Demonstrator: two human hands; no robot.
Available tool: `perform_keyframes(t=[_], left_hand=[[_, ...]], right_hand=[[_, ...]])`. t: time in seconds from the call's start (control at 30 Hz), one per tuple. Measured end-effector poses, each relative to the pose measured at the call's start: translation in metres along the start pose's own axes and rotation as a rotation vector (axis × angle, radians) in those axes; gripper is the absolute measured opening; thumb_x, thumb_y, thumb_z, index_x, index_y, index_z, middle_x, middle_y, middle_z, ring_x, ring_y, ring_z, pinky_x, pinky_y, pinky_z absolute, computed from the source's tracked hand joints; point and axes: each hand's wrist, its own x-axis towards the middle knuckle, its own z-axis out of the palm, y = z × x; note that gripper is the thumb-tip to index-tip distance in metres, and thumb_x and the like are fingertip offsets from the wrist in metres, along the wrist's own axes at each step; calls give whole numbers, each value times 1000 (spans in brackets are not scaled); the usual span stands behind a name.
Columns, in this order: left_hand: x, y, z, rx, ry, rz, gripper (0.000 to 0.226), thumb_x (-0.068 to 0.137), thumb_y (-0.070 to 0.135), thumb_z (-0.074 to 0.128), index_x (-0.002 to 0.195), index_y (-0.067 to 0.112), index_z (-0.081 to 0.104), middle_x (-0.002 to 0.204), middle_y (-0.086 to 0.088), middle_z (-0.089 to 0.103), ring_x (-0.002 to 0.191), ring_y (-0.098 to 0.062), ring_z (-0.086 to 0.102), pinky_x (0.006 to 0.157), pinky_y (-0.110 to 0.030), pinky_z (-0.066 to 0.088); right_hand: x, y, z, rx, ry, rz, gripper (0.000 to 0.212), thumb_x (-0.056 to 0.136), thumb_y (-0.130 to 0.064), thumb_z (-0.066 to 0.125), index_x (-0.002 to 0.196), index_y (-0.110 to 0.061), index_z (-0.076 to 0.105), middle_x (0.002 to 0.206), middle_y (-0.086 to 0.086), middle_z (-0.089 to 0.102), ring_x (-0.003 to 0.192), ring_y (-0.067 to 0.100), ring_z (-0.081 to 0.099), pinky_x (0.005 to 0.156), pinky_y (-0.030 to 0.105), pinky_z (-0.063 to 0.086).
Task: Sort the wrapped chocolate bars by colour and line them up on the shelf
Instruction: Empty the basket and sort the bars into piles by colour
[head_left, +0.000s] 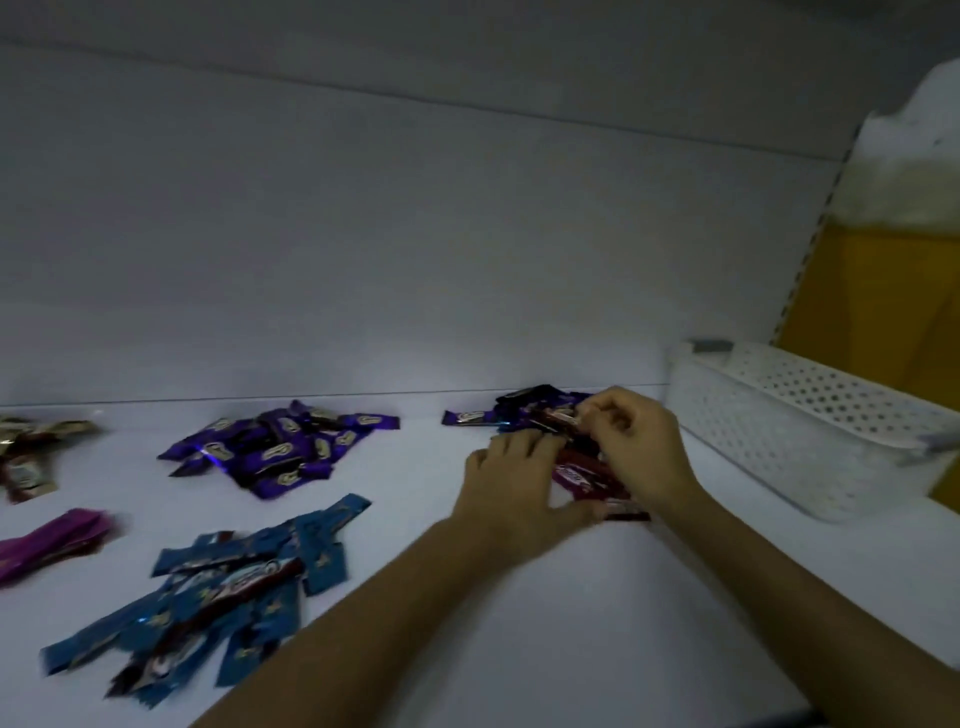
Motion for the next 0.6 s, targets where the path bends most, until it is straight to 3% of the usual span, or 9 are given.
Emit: perform_keyframes(t=[0.07,0.13,0.23,0.3,0.43,0.53,0.6], left_hand=[[10,17,13,6,-61,5,99,74,78,53,151,30,13,158,0,17,145,-22,11,117,-51,7],[20,24,22,52,-49,3,107,71,80,53,152,30,5,161,2,6,147,-22,-2,117,-55,-3],[29,16,31,97,106,-72,100,73,80,48,151,32,9,161,3,6,148,-21,-3,115,-54,-1],[33,10,32,45,85,-161,102,72,82,46,151,30,8,161,2,5,148,-25,-2,115,-55,3],[36,7,32,-1,-16,-197,115,64,86,50,152,31,0,162,0,0,148,-28,-1,116,-56,10],[37,5,30,-12,-52,-188,118,59,88,52,151,37,-2,162,2,-2,148,-24,1,116,-55,8],[37,5,30,2,-55,-158,115,60,88,53,151,38,4,162,4,2,148,-22,5,117,-53,10]], right_hand=[[12,25,-11,-80,75,62,12,91,-20,58,82,-20,67,79,-3,68,74,10,63,71,29,53],[22,42,-12,-148,-20,134,21,94,-32,53,93,-18,68,93,6,68,86,21,63,82,38,51],[23,54,-4,-334,-207,196,33,93,-52,44,103,-33,68,105,-1,67,98,20,60,89,37,44],[22,54,-3,-451,-242,154,29,91,-56,45,102,-40,66,108,-5,64,103,18,56,88,34,36],[14,50,-9,-260,-317,71,14,88,-33,59,96,-37,69,106,-10,63,102,10,55,95,34,39],[7,38,-7,45,-394,24,18,89,-13,58,87,-25,72,92,-14,67,93,1,59,88,20,43],[7,31,-5,195,-311,97,19,91,-10,55,88,-18,72,93,-10,68,92,5,62,87,20,47]])
